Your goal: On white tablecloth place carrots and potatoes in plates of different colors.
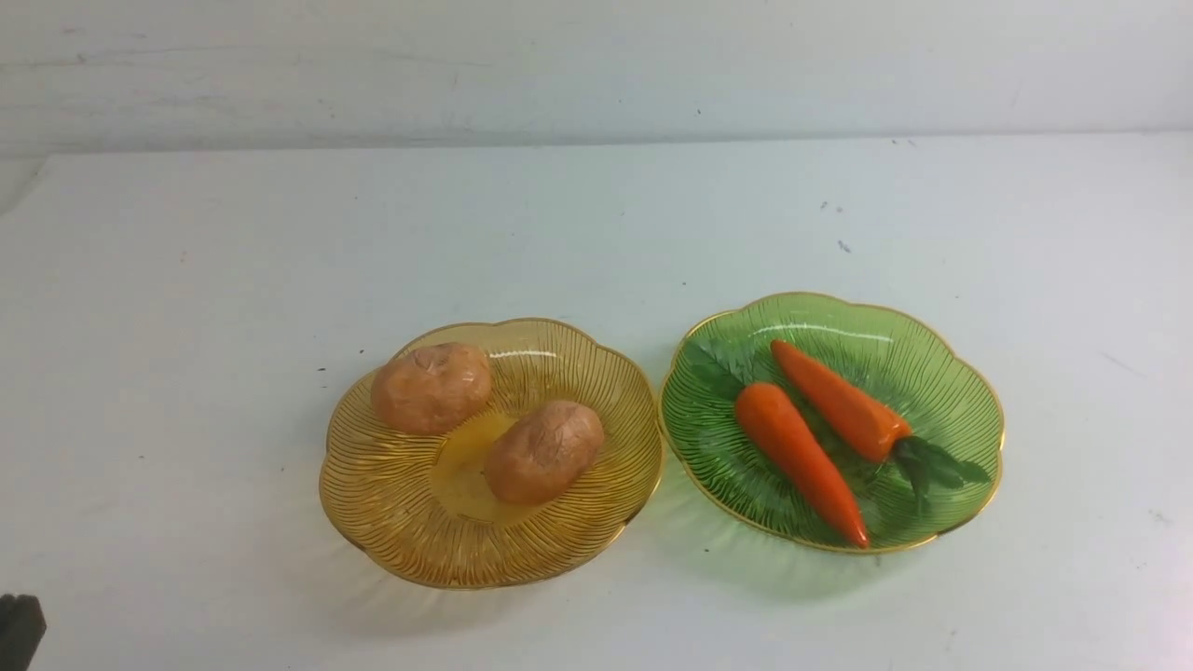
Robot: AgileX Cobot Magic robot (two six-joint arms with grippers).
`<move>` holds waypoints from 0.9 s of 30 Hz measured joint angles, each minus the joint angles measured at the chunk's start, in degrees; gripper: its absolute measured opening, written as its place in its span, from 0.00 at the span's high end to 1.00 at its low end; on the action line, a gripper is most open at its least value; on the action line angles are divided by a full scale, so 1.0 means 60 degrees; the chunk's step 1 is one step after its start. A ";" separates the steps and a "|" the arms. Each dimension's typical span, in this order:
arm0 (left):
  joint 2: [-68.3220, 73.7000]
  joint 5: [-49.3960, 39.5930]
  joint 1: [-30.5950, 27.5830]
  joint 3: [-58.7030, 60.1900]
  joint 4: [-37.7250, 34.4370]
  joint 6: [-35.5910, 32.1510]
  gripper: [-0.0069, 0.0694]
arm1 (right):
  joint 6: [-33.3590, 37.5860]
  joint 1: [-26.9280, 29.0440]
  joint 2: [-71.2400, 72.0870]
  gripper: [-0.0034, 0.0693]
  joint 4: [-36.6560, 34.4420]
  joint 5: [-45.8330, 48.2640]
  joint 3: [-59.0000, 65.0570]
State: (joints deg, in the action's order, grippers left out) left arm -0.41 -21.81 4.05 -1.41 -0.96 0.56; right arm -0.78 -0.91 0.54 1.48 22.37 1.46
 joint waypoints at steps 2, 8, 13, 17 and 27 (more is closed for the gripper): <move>-0.0029 0.0012 -0.0006 0.0329 0.0000 0.0000 0.91 | 0.0000 0.0000 0.0000 0.97 0.0000 0.0000 0.0000; -0.0050 0.0001 -0.0006 0.0501 0.0000 0.0010 0.91 | 0.0000 0.0000 0.0000 0.97 0.0000 0.0000 0.0000; -0.0050 -0.0006 -0.0006 0.0501 0.0000 0.0028 0.91 | 0.0000 0.0000 0.0000 0.97 0.0000 0.0000 0.0000; -0.0050 -0.0006 -0.0006 0.0501 0.0000 0.0028 0.91 | 0.0000 0.0000 0.0000 0.97 0.0000 0.0000 0.0000; -0.0050 -0.0006 -0.0006 0.0501 0.0000 0.0038 0.91 | 0.0000 0.0000 0.0000 0.97 0.0000 0.0000 0.0000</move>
State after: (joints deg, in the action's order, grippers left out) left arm -0.71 -21.85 4.01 1.60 -0.96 0.79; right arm -0.78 -0.91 0.54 1.48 22.37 1.46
